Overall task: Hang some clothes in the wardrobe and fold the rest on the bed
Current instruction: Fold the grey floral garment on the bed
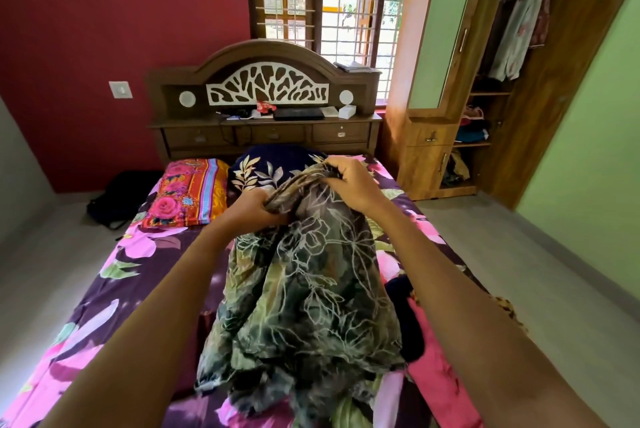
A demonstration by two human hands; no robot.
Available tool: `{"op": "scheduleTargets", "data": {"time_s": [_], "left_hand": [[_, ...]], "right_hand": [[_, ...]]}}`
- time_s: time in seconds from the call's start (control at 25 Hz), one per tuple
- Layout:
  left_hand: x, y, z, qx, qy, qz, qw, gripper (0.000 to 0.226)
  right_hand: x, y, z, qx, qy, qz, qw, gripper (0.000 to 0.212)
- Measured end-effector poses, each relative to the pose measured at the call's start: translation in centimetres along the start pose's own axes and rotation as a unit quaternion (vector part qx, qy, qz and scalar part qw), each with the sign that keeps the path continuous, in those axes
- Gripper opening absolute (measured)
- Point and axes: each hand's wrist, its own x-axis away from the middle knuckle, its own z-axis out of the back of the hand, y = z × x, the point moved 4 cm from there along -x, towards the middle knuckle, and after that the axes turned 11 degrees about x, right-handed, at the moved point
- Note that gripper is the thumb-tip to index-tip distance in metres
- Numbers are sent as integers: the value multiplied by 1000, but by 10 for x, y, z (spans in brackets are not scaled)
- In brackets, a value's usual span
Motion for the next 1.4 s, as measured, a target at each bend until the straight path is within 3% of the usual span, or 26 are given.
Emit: {"op": "scheduleTargets", "data": {"time_s": [0.08, 0.2, 0.28, 0.36, 0.4, 0.48, 0.52, 0.6, 0.64, 0.72, 0.84, 0.96, 1.04, 1.2, 1.28, 1.36, 1.4], "left_hand": [[-8, -24, -3, -36, 14, 31, 999, 21], [-5, -53, -2, 124, 35, 66, 989, 17], [-4, -46, -4, 205, 37, 49, 977, 24], [-8, -25, 0, 220, 47, 4, 974, 29], [-9, -11, 4, 225, 57, -18, 972, 29], [-12, 19, 11, 221, 39, -63, 972, 21], [-13, 34, 11, 204, 8, -86, 975, 15], [-11, 59, 5, 171, -62, -135, 974, 8], [-10, 66, 1, 164, -85, -154, 971, 11], [-11, 60, -4, 178, -93, -156, 967, 19], [-10, 21, -9, 145, -124, -90, 978, 16], [-6, -23, -1, -38, -155, -12, 987, 19], [-7, -30, 6, -38, -102, 37, 993, 12], [-31, 10, -3, -73, 29, -30, 996, 18], [-37, 42, -24, 32, -27, -70, 997, 28], [-31, 59, -39, 215, -91, -63, 970, 31], [-28, 61, -39, 277, -84, -52, 956, 33]], "right_hand": [[1, 5, 8, -63, 90, -62, 992, 12], [4, 29, 30, -148, 176, -147, 962, 8], [3, 49, 40, -89, 196, -173, 961, 7], [3, 64, 41, 62, 150, -223, 961, 21], [5, 69, 37, 117, 89, -253, 956, 38], [11, 62, 20, 77, -76, -237, 966, 73], [14, 48, 9, 14, -147, -195, 970, 80], [15, 19, -9, -94, -226, -135, 960, 71], [13, 12, -18, -116, -233, -120, 958, 54], [9, 7, -25, -62, -254, -100, 960, 16], [13, 17, -23, 33, -329, -93, 939, 17], [21, 32, -7, -105, -325, -202, 918, 17], [30, 32, -5, -181, -336, -249, 890, 14], [56, 18, -37, -147, -437, -291, 838, 22], [61, 3, -54, -213, -423, -287, 833, 12], [55, 1, -50, -347, -307, -334, 821, 17], [49, 8, -45, -418, -232, -361, 801, 25]]}}
